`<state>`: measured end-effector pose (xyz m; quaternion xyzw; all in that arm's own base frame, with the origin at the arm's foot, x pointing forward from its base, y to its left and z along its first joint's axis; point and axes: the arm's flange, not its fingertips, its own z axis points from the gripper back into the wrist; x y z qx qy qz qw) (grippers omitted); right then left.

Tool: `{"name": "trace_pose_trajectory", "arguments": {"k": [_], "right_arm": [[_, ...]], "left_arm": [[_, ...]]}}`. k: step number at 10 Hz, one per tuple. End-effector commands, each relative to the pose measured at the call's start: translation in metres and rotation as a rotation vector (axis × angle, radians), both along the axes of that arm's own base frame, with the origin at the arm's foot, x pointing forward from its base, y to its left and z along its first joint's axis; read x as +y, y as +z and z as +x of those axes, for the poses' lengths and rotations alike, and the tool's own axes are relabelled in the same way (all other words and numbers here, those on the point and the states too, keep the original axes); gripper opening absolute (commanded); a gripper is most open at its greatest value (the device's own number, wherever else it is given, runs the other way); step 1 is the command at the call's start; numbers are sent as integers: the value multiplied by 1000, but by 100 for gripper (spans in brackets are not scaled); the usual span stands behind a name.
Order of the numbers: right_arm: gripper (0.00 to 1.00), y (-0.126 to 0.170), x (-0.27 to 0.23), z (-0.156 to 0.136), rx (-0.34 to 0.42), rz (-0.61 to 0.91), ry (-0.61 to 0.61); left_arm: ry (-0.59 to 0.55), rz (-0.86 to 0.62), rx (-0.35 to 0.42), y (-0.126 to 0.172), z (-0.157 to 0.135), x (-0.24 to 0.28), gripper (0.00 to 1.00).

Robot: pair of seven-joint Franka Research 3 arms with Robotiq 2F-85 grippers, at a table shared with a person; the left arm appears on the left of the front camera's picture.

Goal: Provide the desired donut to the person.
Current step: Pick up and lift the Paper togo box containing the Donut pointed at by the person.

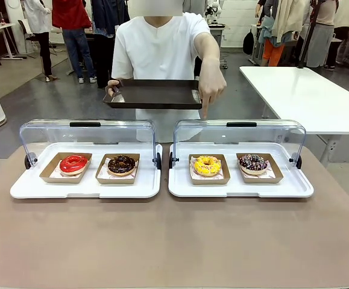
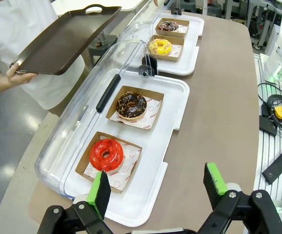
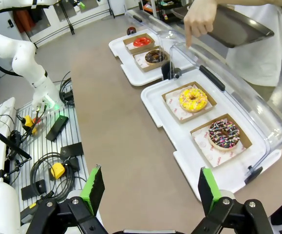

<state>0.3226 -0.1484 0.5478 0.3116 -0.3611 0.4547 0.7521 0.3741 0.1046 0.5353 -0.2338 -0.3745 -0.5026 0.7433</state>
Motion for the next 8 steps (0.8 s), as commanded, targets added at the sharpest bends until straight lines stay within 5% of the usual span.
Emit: {"name": "trace_pose_trajectory", "arguments": {"k": [1, 5, 8], "right_arm": [[100, 0, 0, 0, 0, 0, 0], [100, 48, 117, 21, -54, -399, 166], [100, 31, 207, 27, -112, -637, 297]], "left_arm": [[-4, -7, -3, 0, 0, 0, 100], [-4, -7, -3, 0, 0, 0, 100], [-4, -7, -3, 0, 0, 0, 100]]}}
